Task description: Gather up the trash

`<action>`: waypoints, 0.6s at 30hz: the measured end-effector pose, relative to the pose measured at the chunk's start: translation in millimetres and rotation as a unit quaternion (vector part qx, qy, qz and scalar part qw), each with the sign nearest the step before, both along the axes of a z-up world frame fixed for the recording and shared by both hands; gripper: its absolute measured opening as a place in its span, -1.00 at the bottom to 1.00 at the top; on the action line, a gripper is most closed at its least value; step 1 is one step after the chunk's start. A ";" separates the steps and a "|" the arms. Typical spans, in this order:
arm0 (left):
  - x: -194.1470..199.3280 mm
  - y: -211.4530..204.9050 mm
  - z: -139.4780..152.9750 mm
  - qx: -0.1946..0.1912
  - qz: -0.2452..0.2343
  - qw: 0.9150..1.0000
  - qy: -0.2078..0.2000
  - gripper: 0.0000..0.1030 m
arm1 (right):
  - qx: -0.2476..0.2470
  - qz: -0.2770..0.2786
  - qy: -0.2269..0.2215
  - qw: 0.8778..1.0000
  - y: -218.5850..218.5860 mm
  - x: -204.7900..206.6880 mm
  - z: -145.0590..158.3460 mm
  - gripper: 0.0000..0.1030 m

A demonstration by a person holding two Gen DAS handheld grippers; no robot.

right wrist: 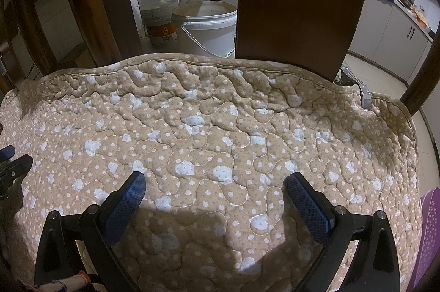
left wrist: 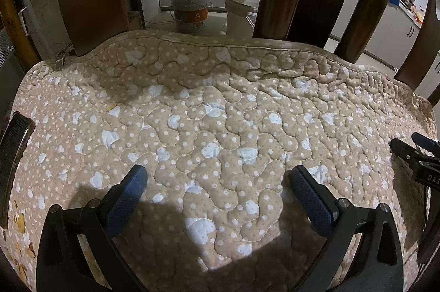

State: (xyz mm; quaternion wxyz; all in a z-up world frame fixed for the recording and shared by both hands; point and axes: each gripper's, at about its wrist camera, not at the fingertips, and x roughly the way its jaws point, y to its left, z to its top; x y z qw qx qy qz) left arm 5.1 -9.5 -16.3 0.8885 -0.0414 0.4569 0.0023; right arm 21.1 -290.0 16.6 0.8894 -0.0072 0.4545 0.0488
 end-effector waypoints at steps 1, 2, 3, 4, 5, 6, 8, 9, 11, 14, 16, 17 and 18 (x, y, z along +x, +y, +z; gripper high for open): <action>-0.6 -0.3 0.0 0.001 0.001 1.000 0.000 1.00 | 0.000 0.000 0.000 1.000 -1.4 -0.8 1.5 1.00; -0.7 -0.3 -0.1 0.001 0.001 1.000 0.000 1.00 | 0.000 0.000 0.000 1.000 -0.5 -0.3 0.6 1.00; -1.1 -0.4 -0.2 0.001 0.001 1.000 0.000 1.00 | 0.000 0.000 0.000 1.000 0.2 0.1 -0.2 1.00; -1.2 -0.4 -0.3 0.000 0.001 1.000 -0.001 1.00 | 0.000 0.000 0.000 1.000 -1.3 -0.6 1.3 1.00; -0.8 0.0 -0.5 0.000 0.001 1.000 -0.001 1.00 | 0.000 0.000 0.000 1.000 -0.3 -0.1 0.3 1.00; -0.6 0.2 -0.7 0.000 0.001 1.000 -0.001 1.00 | 0.000 0.000 0.000 1.000 -1.0 -0.5 1.0 1.00; 0.0 0.6 -1.0 0.000 0.003 1.000 -0.001 1.00 | 0.000 0.000 0.000 1.000 -0.1 0.0 0.1 1.00; 0.3 0.8 -1.1 0.001 0.003 1.000 -0.001 1.00 | 0.000 0.000 0.000 1.000 0.5 0.3 -0.5 1.00; 1.3 0.6 -1.4 0.001 0.003 1.000 -0.001 1.00 | 0.000 0.000 0.000 1.000 -1.1 -0.4 1.1 1.00; 2.5 1.1 -1.6 0.001 0.002 1.000 -0.001 1.00 | 0.000 0.000 0.000 1.000 -0.1 0.0 0.1 1.00; 1.8 0.6 -1.5 0.001 0.002 1.000 -0.001 1.00 | 0.000 0.000 0.000 1.000 -0.9 -0.4 0.9 1.00; 2.3 0.4 -1.7 0.001 0.002 1.000 -0.002 1.00 | 0.000 0.000 0.000 1.000 -1.0 -0.4 1.0 1.00; 1.9 0.6 -1.6 0.001 0.002 1.000 -0.002 1.00 | 0.000 0.000 0.000 1.000 -0.8 -0.3 0.8 1.00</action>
